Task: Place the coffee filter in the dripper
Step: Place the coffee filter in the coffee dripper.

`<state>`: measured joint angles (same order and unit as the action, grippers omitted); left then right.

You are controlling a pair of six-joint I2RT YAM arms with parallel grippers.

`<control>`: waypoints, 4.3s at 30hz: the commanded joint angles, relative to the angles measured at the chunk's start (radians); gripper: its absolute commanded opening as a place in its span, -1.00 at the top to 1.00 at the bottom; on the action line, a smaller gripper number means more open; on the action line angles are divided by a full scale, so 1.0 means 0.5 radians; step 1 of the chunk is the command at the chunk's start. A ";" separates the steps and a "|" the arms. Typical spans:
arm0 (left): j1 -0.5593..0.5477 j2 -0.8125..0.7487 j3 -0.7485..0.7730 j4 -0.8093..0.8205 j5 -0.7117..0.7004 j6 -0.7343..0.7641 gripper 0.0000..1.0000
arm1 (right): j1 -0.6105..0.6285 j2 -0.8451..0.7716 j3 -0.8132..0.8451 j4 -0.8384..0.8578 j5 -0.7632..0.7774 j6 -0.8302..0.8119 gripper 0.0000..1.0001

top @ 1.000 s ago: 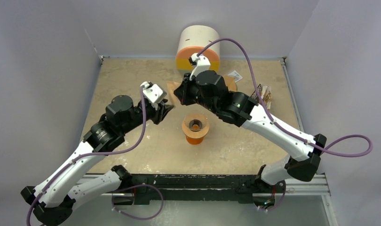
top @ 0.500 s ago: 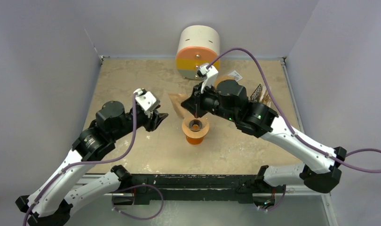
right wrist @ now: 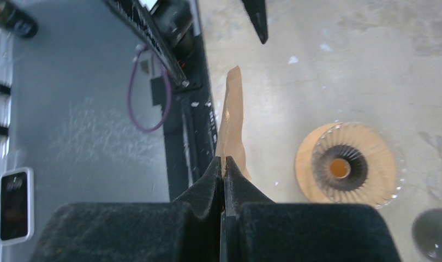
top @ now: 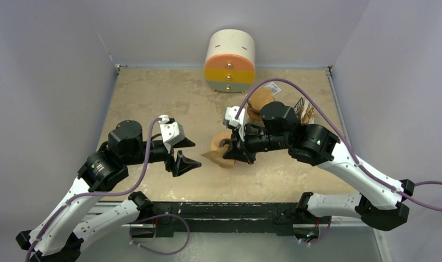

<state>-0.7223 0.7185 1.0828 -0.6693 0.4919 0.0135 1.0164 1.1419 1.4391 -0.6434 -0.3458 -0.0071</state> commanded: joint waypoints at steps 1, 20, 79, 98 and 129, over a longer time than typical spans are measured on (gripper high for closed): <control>-0.006 -0.013 0.052 0.084 0.480 -0.139 -0.32 | 0.012 -0.056 0.066 -0.170 -0.424 -0.216 1.00; -0.004 0.377 0.188 -0.133 0.962 -0.036 0.31 | 0.019 0.247 0.423 -0.372 -0.536 -0.259 1.00; -0.006 -0.416 -0.447 0.647 0.821 1.459 1.00 | 0.022 -0.514 -0.642 1.365 -0.795 -0.518 -0.09; -0.006 -0.452 -0.440 0.608 0.686 1.607 1.00 | 0.091 -0.442 -0.685 1.503 -1.088 -1.138 0.28; -0.007 -0.491 -0.470 0.683 0.603 1.545 1.00 | 0.204 -0.359 -0.619 1.226 -0.985 -1.386 0.64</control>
<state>-0.7227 0.4774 0.8341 -0.3595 0.7948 0.7956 1.1110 0.9665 1.0939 -0.0078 -0.8520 -0.6731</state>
